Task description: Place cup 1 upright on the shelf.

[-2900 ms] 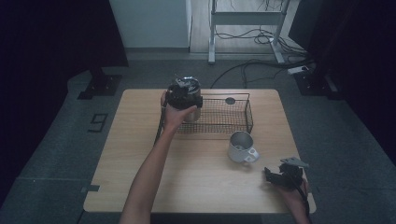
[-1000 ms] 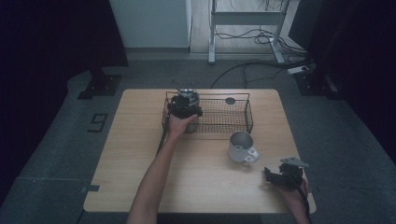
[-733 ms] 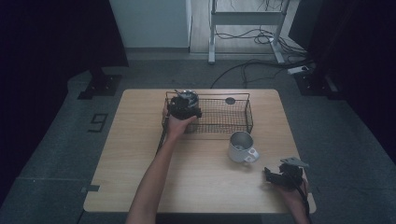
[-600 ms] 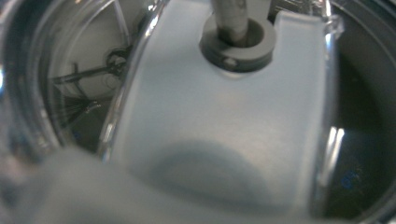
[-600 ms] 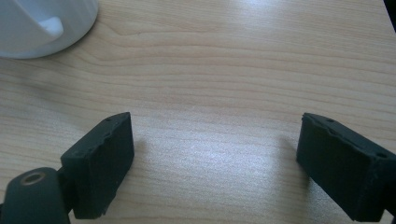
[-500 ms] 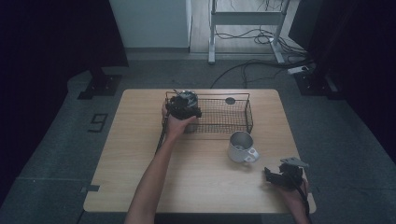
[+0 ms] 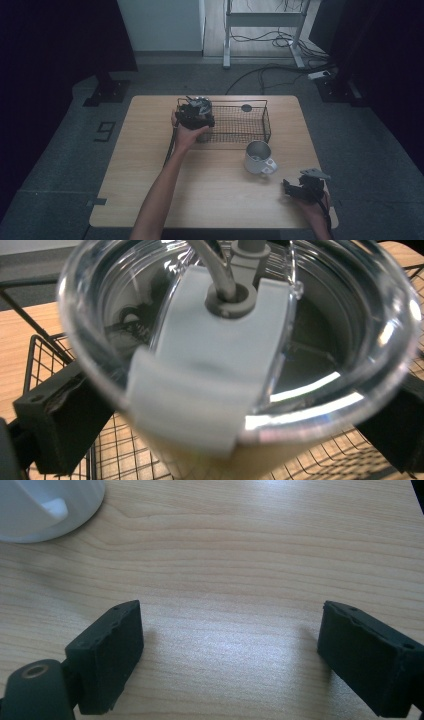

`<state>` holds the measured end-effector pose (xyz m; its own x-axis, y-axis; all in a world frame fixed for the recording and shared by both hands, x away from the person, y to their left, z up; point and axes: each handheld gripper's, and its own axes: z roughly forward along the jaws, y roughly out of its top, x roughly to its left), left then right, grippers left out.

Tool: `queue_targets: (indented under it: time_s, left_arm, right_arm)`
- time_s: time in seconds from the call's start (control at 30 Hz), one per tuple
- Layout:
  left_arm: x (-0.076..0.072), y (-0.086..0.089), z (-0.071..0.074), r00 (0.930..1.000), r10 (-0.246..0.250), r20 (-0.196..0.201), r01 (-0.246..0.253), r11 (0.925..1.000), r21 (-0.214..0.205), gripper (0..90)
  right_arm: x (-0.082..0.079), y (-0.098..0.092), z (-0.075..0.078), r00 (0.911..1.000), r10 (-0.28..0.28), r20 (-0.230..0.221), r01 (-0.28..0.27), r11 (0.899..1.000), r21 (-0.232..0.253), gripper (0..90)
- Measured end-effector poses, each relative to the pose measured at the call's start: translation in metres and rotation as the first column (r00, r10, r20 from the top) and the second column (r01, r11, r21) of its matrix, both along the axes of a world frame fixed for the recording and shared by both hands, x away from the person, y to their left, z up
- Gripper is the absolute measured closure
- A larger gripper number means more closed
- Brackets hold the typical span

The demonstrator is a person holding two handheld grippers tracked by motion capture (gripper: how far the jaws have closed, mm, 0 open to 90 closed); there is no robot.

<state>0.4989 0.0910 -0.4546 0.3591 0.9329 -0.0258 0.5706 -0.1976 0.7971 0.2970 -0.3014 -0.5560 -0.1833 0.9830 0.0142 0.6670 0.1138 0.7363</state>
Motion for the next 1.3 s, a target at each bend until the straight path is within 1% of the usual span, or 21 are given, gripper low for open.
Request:
queue_targets:
  time_s: [0.03,0.1,0.13,0.23,0.27,0.33,0.53,0.73,0.8,0.87,0.93,1.0,1.07,1.2,1.3]
  left_arm:
    - [-0.003,0.002,0.001,1.0,-0.004,0.004,0.004,1.0,-0.008,0.0]
    - [-0.006,0.003,0.003,1.0,-0.009,0.0,0.009,0.9999,-0.007,0.0]
    - [-0.01,0.005,0.006,0.9998,-0.02,0.007,0.02,0.9996,-0.017,0.0]
    - [-0.014,0.006,0.007,0.9996,-0.027,0.008,0.028,0.9994,-0.022,0.0]
    - [-0.017,0.007,0.008,0.999,-0.043,0.005,0.044,0.9988,-0.023,0.0]
    - [-0.019,0.008,0.007,0.9984,-0.056,0.002,0.056,0.9979,-0.033,0.0]
    - [-0.025,0.012,0.006,0.9979,-0.063,-0.009,0.063,0.9974,-0.036,0.0]
    - [-0.034,0.018,0.005,0.9974,-0.072,0.002,0.072,0.9962,-0.049,0.0]
    - [-0.038,0.019,0.004,0.9975,-0.071,-0.005,0.07,0.9965,-0.046,0.0]
    - [-0.042,0.02,0.003,0.9974,-0.072,-0.009,0.071,0.9969,-0.034,0.0]
    - [-0.046,0.022,0.002,0.9974,-0.07,-0.013,0.07,0.9968,-0.04,0.0]
    - [-0.052,0.025,0.002,0.9971,-0.075,-0.013,0.075,0.9966,-0.036,0.0]
    - [-0.059,0.028,0.003,0.9967,-0.081,-0.002,0.081,0.9961,-0.033,0.0]
    - [-0.072,0.032,0.009,0.9948,-0.102,0.004,0.102,0.9931,-0.058,0.5]
    - [-0.081,0.034,0.013,0.9931,-0.117,0.012,0.117,0.9908,-0.068,0.5]
  right_arm:
    - [0.0,0.0,0.0,1.0,0.0,0.0,0.0,1.0,0.0,10.9]
    - [0.0,0.0,0.0,1.0,0.0,0.0,0.0,1.0,0.0,10.9]
    - [0.0,0.0,0.0,1.0,-0.002,0.0,0.002,1.0,0.0,10.8]
    - [0.001,0.0,0.0,1.0,-0.006,-0.001,0.006,1.0,0.001,10.8]
    - [0.002,0.0,0.0,1.0,-0.006,-0.002,0.006,1.0,-0.001,10.8]
    - [0.002,0.0,0.0,1.0,-0.005,-0.002,0.005,1.0,-0.001,10.8]
    - [0.003,0.0,0.0,1.0,-0.007,-0.001,0.007,1.0,-0.001,10.8]
    - [0.003,0.0,0.0,0.9999,-0.01,-0.001,0.01,1.0,-0.001,10.7]
    - [0.003,0.0,0.0,1.0,-0.01,-0.001,0.01,1.0,-0.001,10.7]
    - [0.003,0.0,0.0,1.0,-0.01,-0.001,0.01,1.0,-0.001,10.7]
    - [0.003,0.0,0.0,0.9999,-0.01,-0.001,0.01,1.0,-0.001,10.7]
    - [0.003,0.0,0.0,0.9999,-0.01,-0.001,0.01,1.0,-0.002,10.7]
    - [0.003,0.0,0.0,0.9999,-0.01,-0.001,0.01,1.0,-0.002,10.7]
    - [0.003,0.001,0.0,0.9999,-0.011,-0.001,0.011,1.0,-0.002,11.1]
    - [0.003,0.0,0.0,0.9999,-0.011,0.0,0.011,1.0,-0.002,11.0]
